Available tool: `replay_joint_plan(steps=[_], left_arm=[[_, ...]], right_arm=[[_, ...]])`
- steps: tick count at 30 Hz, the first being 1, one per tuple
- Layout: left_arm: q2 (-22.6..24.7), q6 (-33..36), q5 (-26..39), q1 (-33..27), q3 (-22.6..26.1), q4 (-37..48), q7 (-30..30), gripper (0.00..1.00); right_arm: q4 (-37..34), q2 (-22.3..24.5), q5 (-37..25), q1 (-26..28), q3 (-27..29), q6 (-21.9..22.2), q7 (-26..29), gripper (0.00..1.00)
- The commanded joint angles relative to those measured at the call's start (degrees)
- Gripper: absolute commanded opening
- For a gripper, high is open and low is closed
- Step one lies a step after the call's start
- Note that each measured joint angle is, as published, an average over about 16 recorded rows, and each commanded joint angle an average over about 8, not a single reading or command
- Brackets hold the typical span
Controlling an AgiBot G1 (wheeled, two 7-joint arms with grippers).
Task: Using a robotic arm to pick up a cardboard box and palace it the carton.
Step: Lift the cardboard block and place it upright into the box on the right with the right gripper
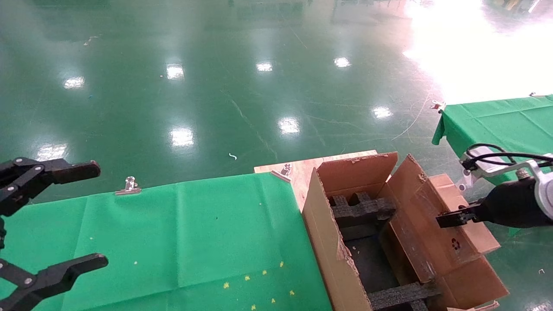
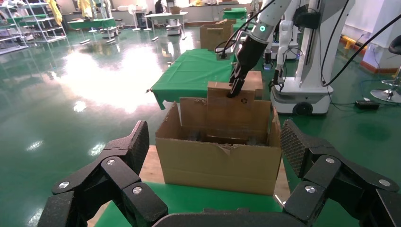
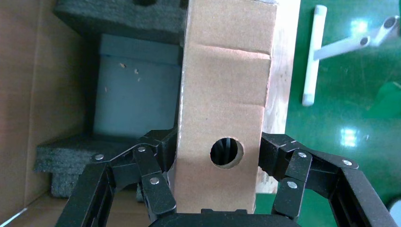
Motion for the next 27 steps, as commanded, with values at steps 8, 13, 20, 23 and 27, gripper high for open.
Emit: replay_joint_plan(steps=[8, 13, 20, 23, 27], left_arm=[[0.0, 0.0, 0.0, 0.0, 0.0, 0.0, 0.0, 1.00], [0.0, 0.0, 0.0, 0.0, 0.0, 0.0, 0.0, 1.00], [0.0, 0.0, 0.0, 0.0, 0.0, 0.0, 0.0, 1.00], [0.0, 0.0, 0.0, 0.0, 0.0, 0.0, 0.0, 1.00], [0.0, 0.0, 0.0, 0.0, 0.0, 0.0, 0.0, 1.00]], right_arm=[[1.1, -1.9, -2.5, -1.1, -0.9, 0.5, 6.5, 0.00], [1.1, -3.1, -3.9, -2.0, -1.6, 0.2, 9.6, 0.00], [1.1, -4.1, -5.2, -4.0, -2.5, 1.9, 13.2, 0.00], [1.0, -4.7, -5.4, -5.3, -2.9, 3.2, 14.2, 0.00], [0.7, -5.6, -5.8, -7.2, -3.4, 5.2, 15.4, 0.00]])
